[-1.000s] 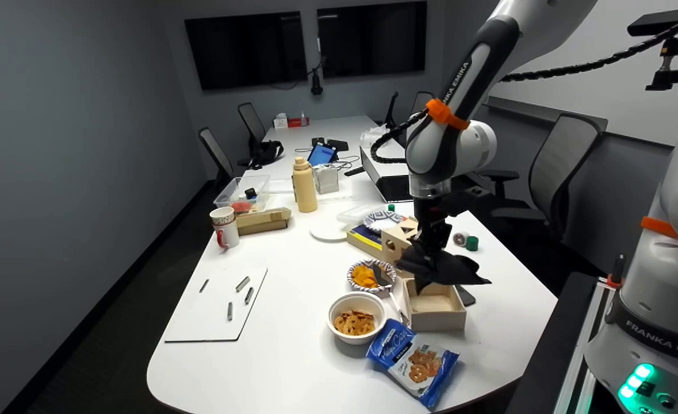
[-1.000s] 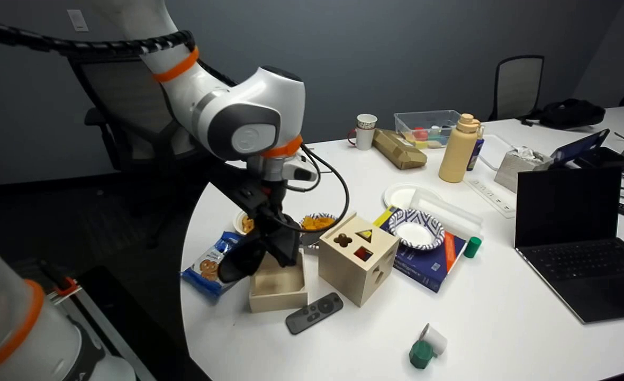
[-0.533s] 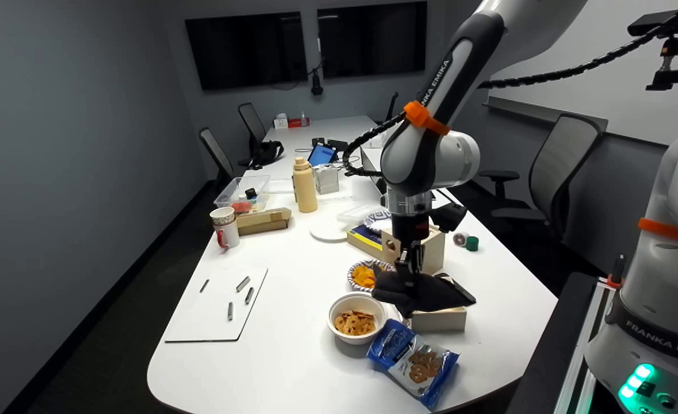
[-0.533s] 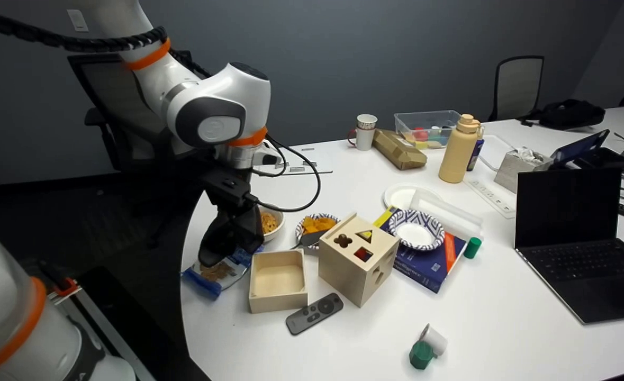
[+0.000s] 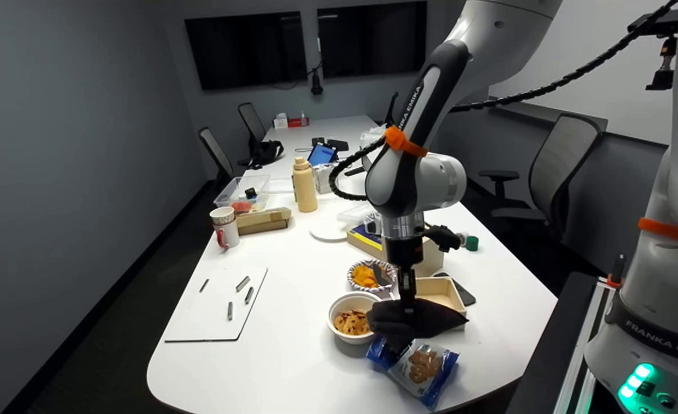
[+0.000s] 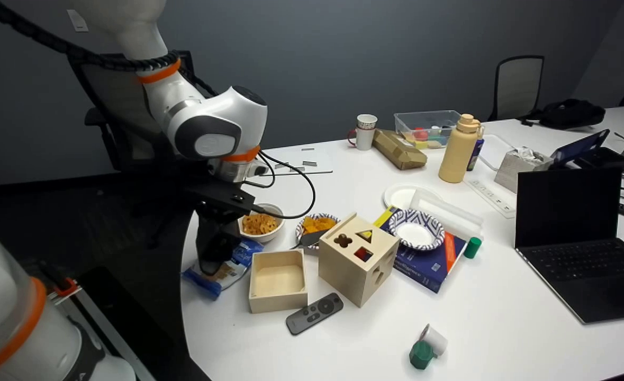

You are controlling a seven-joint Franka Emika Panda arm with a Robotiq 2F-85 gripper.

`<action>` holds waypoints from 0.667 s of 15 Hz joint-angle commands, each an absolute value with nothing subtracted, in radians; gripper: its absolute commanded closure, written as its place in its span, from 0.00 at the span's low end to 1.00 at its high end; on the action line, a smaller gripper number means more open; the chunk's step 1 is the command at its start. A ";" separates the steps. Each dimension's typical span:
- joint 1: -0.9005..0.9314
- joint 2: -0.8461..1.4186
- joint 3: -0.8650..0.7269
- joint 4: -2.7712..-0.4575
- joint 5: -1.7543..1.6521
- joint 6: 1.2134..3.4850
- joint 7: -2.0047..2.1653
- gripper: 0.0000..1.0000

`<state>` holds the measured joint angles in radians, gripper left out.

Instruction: Use a cloth to wipe the table

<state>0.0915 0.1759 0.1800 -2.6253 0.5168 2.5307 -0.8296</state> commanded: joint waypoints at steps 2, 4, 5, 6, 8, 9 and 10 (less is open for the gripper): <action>0.042 0.292 0.238 -2.561 0.558 2.551 -0.995 0.98; 0.027 0.326 0.254 -2.547 0.546 2.580 -1.017 0.98; 0.016 0.346 0.263 -2.537 0.546 2.593 -1.032 0.98; 0.006 0.362 0.271 -2.530 0.542 2.604 -1.040 0.98; -0.006 0.392 0.279 -2.518 0.525 2.628 -1.036 0.98; -0.014 0.405 0.283 -2.512 0.516 2.639 -1.035 0.98; -0.021 0.414 0.287 -2.508 0.508 2.643 -1.031 0.98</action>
